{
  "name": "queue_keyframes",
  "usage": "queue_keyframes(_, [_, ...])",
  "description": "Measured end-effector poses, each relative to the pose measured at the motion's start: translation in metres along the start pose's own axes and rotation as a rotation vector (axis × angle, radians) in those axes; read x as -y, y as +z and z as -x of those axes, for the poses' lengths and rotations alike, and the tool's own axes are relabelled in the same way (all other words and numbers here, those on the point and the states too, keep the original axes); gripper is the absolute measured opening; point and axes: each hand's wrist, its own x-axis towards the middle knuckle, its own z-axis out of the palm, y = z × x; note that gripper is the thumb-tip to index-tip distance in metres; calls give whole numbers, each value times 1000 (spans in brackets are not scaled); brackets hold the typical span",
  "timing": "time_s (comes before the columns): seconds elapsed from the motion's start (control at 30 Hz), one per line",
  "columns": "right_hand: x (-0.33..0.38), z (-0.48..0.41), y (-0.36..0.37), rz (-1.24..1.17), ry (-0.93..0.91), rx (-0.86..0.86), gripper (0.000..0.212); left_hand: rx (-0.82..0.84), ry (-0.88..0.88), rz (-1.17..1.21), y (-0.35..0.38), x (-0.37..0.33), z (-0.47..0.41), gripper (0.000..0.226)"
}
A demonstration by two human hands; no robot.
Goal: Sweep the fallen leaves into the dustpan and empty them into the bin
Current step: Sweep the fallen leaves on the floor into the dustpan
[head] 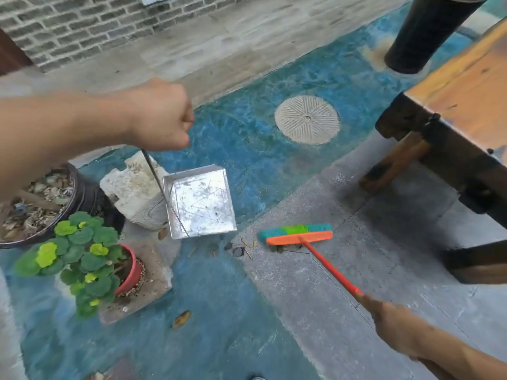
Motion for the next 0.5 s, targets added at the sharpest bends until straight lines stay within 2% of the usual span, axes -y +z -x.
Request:
queue_keyframes(0.13, [1,13,-22,-58,6,-53,40,-45,90,-111,5,-1,9,34])
queue_keyframes(0.33, [48,-33,-46,-74,-13,-120,57,-80,158,-211,37,8,29,25])
queue_keyframes(0.43, [57,-43,-27,-51,29,-57,67,-70,169,-268,60,11,47,21])
queue_keyframes(0.5, [55,-31,-8,-23,45,-23,67,-51,207,-298,69,10,60,18])
